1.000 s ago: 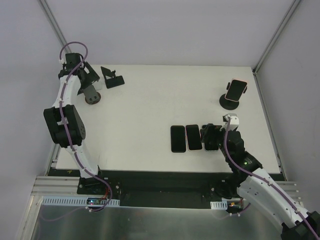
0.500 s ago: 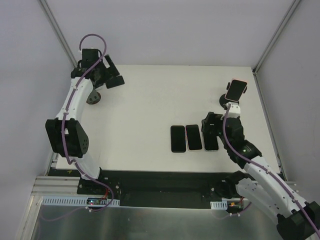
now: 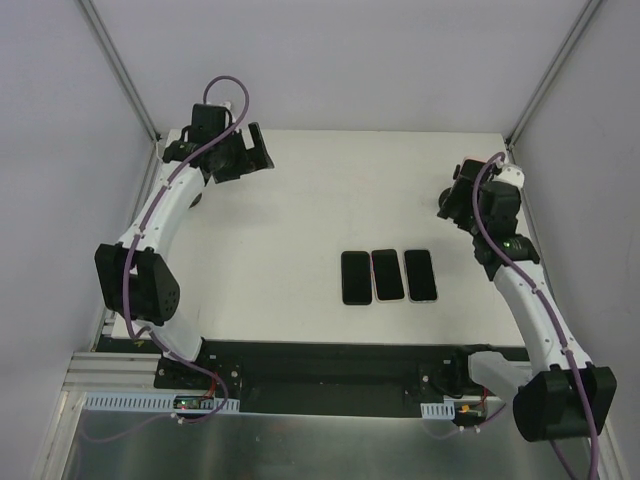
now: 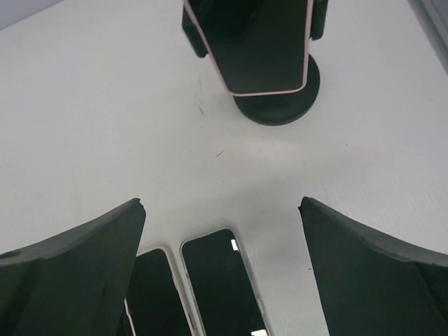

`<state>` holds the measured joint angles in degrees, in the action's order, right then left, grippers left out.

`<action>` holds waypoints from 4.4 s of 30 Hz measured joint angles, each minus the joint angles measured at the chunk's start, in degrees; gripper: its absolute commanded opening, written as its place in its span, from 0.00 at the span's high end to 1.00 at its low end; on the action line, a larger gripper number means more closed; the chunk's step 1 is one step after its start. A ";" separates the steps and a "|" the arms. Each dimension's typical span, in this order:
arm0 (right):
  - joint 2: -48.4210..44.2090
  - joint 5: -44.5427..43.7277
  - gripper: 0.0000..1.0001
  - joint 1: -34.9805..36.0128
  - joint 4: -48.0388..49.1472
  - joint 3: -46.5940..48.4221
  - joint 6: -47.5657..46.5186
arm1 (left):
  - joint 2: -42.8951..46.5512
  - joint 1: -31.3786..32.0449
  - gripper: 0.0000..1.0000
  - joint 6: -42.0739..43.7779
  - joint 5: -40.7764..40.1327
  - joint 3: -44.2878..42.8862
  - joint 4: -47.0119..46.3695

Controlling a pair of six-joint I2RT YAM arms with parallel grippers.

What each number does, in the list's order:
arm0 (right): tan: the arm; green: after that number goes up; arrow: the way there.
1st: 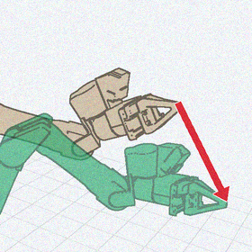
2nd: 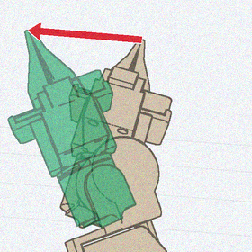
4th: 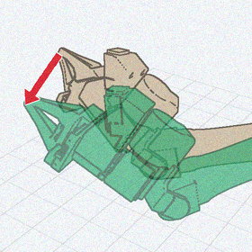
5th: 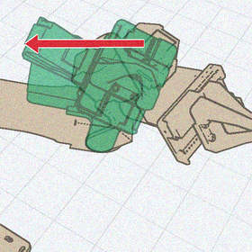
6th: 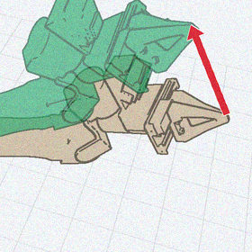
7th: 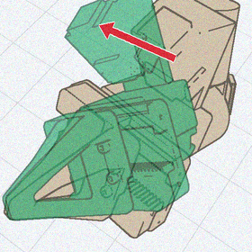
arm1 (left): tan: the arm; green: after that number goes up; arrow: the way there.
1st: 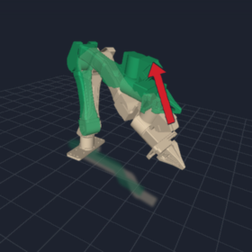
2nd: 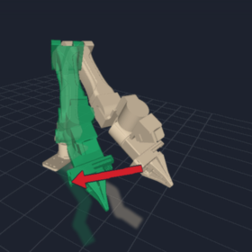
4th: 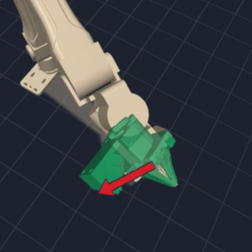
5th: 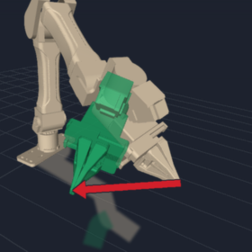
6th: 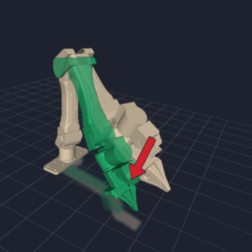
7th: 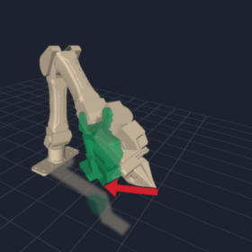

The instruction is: Remove the phone from the phone stand

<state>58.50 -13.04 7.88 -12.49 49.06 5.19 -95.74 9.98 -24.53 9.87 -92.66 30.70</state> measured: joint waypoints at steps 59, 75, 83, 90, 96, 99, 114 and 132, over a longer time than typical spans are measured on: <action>32.28 7.32 0.79 -9.84 -1.29 31.34 -20.81 | 6.32 9.60 0.01 8.41 10.29 12.90 1.81; 29.42 25.99 0.99 9.92 -5.55 31.39 -29.53 | 18.91 9.60 0.01 12.85 10.45 16.63 2.19; 33.35 37.55 0.99 22.40 -5.09 36.44 -32.22 | 31.12 9.60 0.01 13.70 8.17 26.49 1.01; 40.65 45.64 0.97 29.51 -3.08 39.98 -36.81 | 42.12 9.60 0.02 13.75 8.17 36.76 -1.53; 42.10 47.06 0.69 33.51 -1.81 40.70 -41.29 | 47.74 9.62 0.02 15.08 10.23 44.68 -4.46; 42.12 47.50 0.43 34.67 -1.90 40.54 -42.25 | 50.14 9.62 0.01 16.72 11.13 47.63 -6.14; 33.20 47.32 0.04 35.34 -4.11 38.58 -43.93 | 48.87 9.92 0.01 39.89 18.69 47.93 -12.04; 8.28 33.55 0.04 35.32 3.17 11.10 -33.66 | 19.67 1.53 0.08 58.31 36.68 33.86 -15.50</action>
<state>66.78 20.51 43.20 -9.32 60.16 -28.47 -76.07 11.51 33.78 46.54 -58.81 15.20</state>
